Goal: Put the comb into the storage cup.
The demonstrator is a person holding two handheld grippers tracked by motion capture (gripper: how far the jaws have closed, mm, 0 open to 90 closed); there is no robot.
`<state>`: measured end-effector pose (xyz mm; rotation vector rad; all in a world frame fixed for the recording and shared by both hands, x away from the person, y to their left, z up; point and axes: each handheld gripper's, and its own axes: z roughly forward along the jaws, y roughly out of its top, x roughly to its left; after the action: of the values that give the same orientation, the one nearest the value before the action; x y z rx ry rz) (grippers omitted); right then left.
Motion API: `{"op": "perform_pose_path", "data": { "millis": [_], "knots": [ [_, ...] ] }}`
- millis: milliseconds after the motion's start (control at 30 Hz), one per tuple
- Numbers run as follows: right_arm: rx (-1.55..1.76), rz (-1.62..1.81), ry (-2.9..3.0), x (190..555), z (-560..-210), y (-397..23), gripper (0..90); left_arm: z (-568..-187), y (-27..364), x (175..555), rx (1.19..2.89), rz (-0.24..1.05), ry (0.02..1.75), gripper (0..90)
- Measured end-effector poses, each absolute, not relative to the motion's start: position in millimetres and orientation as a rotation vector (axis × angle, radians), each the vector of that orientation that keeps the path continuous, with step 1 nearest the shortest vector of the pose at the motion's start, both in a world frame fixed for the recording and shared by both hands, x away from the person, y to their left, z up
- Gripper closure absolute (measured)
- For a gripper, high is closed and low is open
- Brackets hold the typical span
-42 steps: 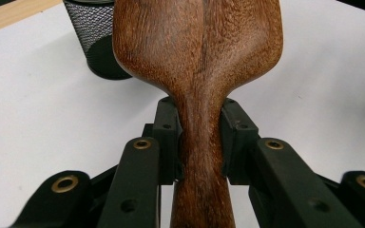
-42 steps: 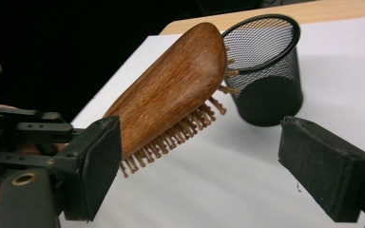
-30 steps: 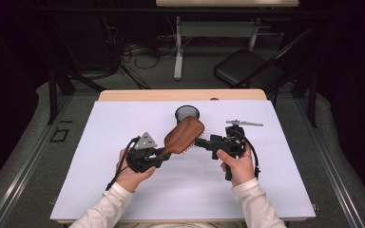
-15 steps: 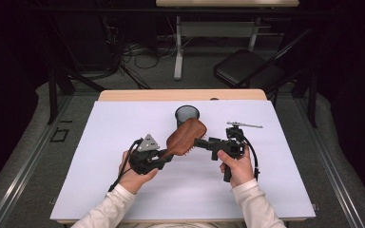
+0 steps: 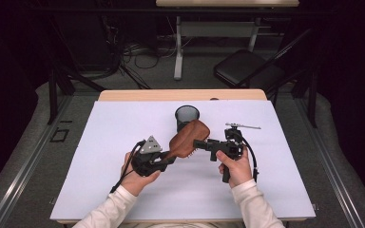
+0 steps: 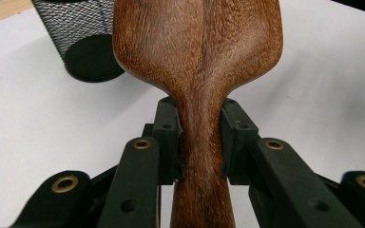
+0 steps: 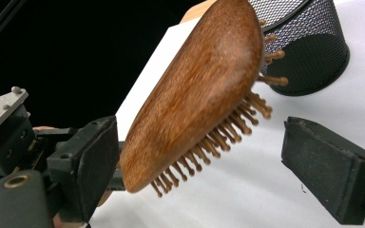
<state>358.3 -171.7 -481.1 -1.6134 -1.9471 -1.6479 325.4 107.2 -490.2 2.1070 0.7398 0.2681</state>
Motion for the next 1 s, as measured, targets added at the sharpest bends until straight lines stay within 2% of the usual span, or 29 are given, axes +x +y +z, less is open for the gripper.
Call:
{"op": "perform_pose_path", "data": {
  "millis": [1000],
  "knots": [
    [-1.585, -1.642, -1.870, 363, -490, -174, 14.8, -489, 93, 313, 2.124, 0.258, 0.667, 71.8]
  ]
}}
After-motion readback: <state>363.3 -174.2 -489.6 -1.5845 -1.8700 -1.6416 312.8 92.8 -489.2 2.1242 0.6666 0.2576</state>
